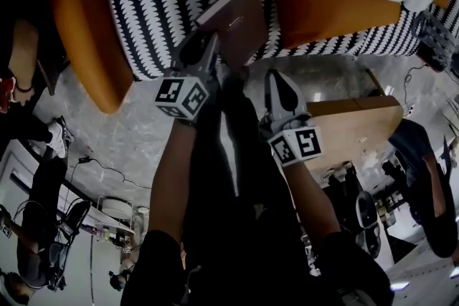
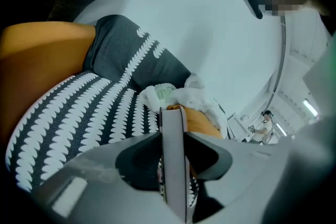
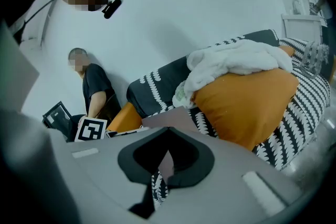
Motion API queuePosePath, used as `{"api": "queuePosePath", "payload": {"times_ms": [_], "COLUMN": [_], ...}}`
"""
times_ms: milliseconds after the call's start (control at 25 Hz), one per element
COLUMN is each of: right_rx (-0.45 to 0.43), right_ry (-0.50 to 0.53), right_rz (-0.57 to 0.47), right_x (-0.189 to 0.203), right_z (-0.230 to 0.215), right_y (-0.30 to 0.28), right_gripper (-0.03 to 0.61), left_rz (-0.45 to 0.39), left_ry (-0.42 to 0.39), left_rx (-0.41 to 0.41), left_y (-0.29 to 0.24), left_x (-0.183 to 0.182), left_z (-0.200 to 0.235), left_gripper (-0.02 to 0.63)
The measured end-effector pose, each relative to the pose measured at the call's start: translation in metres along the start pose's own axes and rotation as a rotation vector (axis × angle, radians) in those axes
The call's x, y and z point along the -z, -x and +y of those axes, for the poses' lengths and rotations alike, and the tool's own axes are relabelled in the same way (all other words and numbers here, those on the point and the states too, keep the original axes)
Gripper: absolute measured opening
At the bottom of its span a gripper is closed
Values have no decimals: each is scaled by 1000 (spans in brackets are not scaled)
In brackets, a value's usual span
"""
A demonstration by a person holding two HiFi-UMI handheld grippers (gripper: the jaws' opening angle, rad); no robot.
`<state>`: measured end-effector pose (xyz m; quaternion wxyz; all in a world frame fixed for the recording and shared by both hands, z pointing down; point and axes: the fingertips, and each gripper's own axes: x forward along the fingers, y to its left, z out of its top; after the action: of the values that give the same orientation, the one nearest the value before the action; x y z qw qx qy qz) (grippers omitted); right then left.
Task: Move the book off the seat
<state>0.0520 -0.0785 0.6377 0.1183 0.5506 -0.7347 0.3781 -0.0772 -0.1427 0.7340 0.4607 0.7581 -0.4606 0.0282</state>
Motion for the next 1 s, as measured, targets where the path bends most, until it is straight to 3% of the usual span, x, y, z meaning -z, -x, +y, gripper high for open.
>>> {"api": "queuePosePath", "payload": {"times_ms": [400,1000], "right_rx": [-9,-29], "right_ry": [26,68], "right_rz": [-39,-128], "right_x": [-25,-78], "right_z": [17,41], "right_y": [19,81], "right_gripper": [8,8], "left_rz": [-45,-149], "left_ry": [-24,-66], "left_rx": [-5,0], "left_y": [35,108], "left_x": [-32,-95], "left_z": [-22,-92], "left_gripper": [147,147]}}
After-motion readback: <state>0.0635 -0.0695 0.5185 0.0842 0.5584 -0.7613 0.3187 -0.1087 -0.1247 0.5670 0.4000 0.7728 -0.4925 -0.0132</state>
